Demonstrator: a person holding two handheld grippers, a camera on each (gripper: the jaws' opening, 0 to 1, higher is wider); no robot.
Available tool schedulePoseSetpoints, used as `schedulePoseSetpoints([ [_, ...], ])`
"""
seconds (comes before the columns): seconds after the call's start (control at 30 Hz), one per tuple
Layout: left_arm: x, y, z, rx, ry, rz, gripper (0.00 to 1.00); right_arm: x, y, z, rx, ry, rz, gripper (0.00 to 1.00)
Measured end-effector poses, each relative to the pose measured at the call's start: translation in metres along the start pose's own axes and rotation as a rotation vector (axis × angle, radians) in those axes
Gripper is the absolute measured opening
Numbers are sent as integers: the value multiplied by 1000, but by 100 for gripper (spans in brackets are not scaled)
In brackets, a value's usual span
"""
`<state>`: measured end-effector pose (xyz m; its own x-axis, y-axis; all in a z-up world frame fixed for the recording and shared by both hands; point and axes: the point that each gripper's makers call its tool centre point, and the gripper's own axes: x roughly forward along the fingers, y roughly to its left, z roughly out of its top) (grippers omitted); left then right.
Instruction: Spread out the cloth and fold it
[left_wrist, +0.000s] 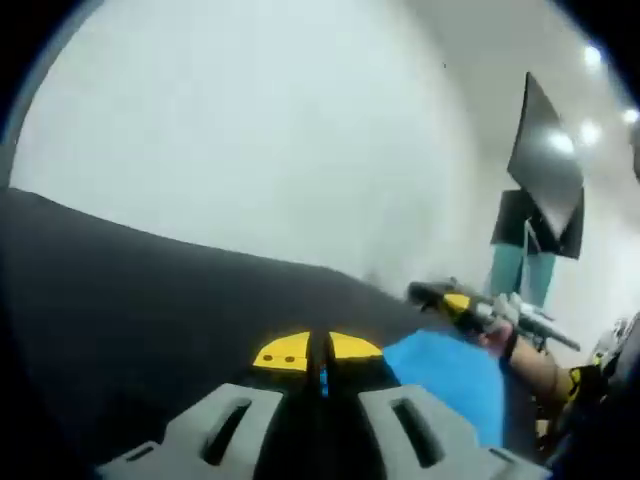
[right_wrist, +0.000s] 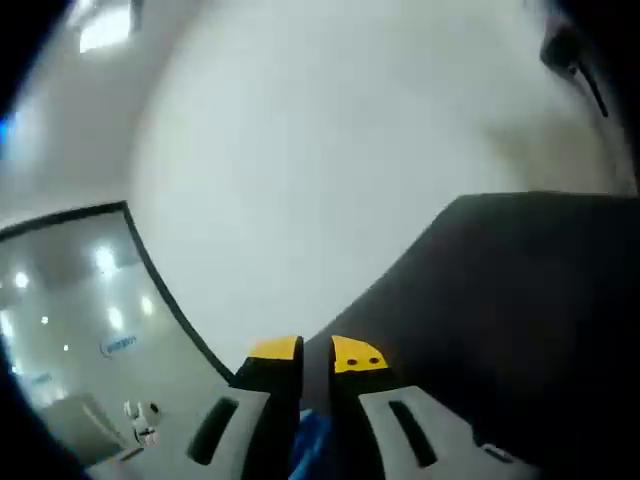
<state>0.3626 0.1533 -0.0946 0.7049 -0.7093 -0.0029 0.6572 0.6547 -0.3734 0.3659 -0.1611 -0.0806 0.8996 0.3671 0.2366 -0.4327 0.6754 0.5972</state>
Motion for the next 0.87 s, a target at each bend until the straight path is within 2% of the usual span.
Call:
schedulePoseSetpoints([
  [0.03,0,-2,-2,-18,4,-7,9,1,4,-4,5,19,10,8],
  [0.07,-2,-3,-4,-14,4,16,9,2,8,-7,-12,41,28,8],
  [0.17,-11,-16,13,-67,-81,20,9,0,15,-13,-76,81,0,6],
  [0.2,-18,-27,24,-90,-145,-8,9,-6,27,-17,-122,110,25,6],
  [0.23,-24,-42,31,-78,-186,-64,10,-12,41,-18,-158,114,62,6],
  [0.3,-36,-64,32,-36,-199,-111,12,-25,73,-22,-185,125,143,7],
  [0.33,-41,-72,32,-9,-210,-114,12,-31,87,-22,-200,121,182,7],
  [0.4,-51,-84,36,27,-267,-132,12,-41,111,-20,-293,97,256,10],
  [0.5,-65,-89,27,53,-298,-140,13,-49,109,-22,-424,54,276,14],
  [0.53,-67,-82,19,86,-312,-108,13,-49,98,-29,-420,42,244,13],
  [0.57,-68,-65,0,86,-298,-56,14,-50,82,-40,-377,42,207,13],
  [0.6,-69,-54,-4,126,-183,12,14,-49,70,-54,-405,131,166,12],
  [0.63,-75,-59,14,69,-267,10,14,-53,58,-55,-527,229,109,12],
  [0.67,-82,-66,34,63,-431,-49,14,-49,67,-47,-471,137,134,12],
  [0.7,-89,-69,43,121,-510,-69,15,-45,80,-39,-424,58,191,12],
  [0.73,-92,-62,43,128,-503,-26,16,-46,81,-41,-434,83,206,12],
  [0.77,-93,-58,41,116,-490,-12,18,-47,78,-44,-440,108,193,12],
  [0.87,-95,-53,43,88,-495,-12,20,-47,76,-47,-471,130,191,12],
])
